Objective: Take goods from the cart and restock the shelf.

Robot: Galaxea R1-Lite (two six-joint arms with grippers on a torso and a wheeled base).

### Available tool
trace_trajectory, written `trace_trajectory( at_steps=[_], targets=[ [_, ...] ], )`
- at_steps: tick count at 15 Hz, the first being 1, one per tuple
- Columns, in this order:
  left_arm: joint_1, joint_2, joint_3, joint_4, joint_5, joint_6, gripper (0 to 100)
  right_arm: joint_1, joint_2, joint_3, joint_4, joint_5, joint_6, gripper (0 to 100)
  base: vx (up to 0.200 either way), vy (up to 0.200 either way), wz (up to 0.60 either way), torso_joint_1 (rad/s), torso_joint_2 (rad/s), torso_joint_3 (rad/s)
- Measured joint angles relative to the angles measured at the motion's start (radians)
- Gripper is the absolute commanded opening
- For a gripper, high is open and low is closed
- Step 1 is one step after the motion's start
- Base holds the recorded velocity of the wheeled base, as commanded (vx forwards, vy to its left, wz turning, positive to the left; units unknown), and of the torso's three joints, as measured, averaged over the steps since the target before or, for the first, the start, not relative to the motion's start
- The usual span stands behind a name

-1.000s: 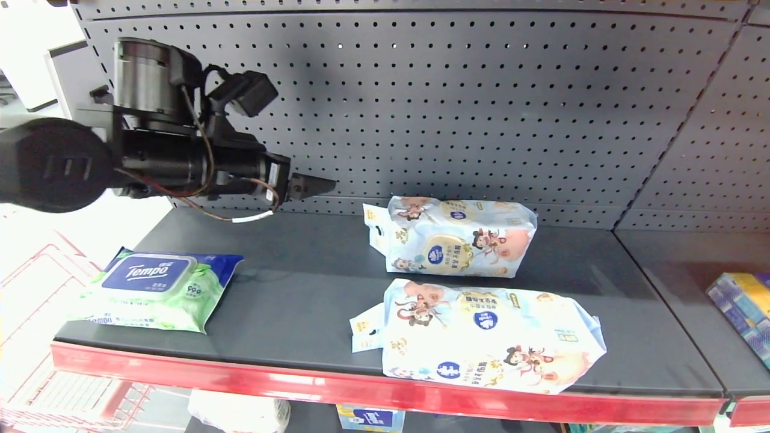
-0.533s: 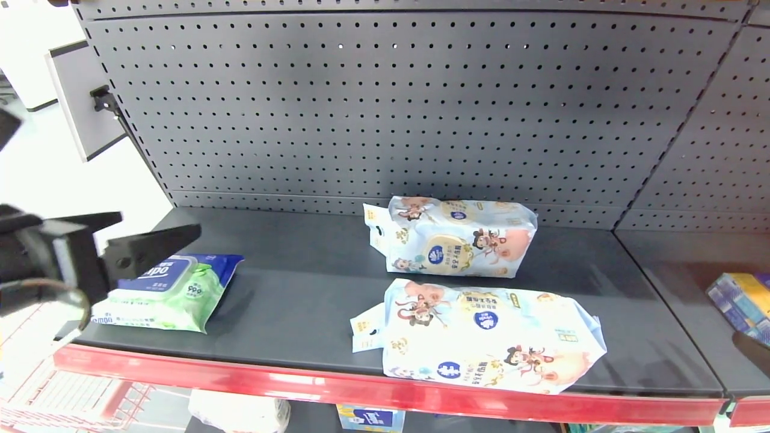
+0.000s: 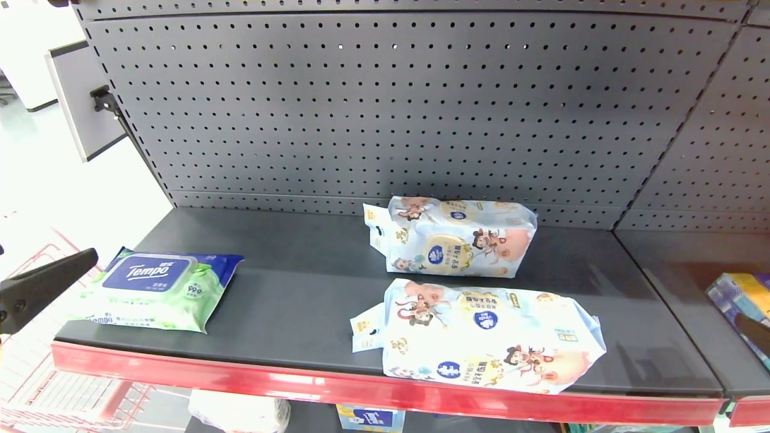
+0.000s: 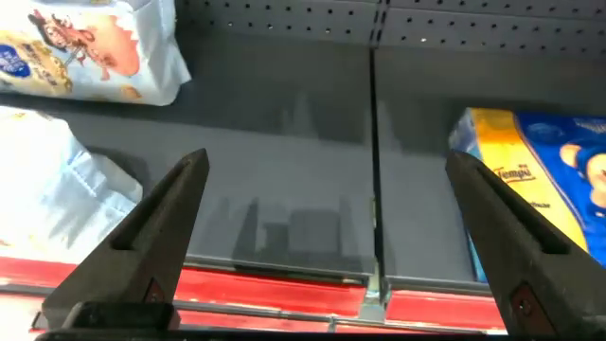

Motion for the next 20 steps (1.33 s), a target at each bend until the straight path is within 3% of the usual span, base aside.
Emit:
trace_trajectory(
  at_steps=[4, 7, 12, 15, 20],
  targets=[
    [0.006, -0.046, 0.022, 0.001, -0.007, 0.002, 100, 0.032, -0.008, 0.027, 0.001, 0.013, -0.045, 100, 0.0, 0.0, 0.0, 0.0, 0.0, 0.0],
    [0.006, -0.091, 0.07, 0.003, -0.028, 0.005, 100, 0.123, 0.008, 0.044, 0.006, 0.019, -0.082, 100, 0.0, 0.0, 0.0, 0.0, 0.0, 0.0],
    [0.006, -0.147, 0.102, 0.006, -0.031, 0.007, 100, 0.196, 0.171, 0.019, 0.006, 0.023, -0.082, 100, 0.0, 0.0, 0.0, 0.0, 0.0, 0.0],
    [0.007, -0.18, 0.118, 0.03, -0.03, 0.026, 100, 0.271, 0.266, 0.011, 0.0, 0.022, -0.073, 100, 0.0, 0.0, 0.0, 0.0, 0.0, 0.0],
    [0.007, -0.208, 0.119, 0.041, -0.028, 0.057, 100, 0.301, 0.401, -0.054, -0.006, 0.017, -0.049, 100, 0.0, 0.0, 0.0, 0.0, 0.0, 0.0]
  ],
)
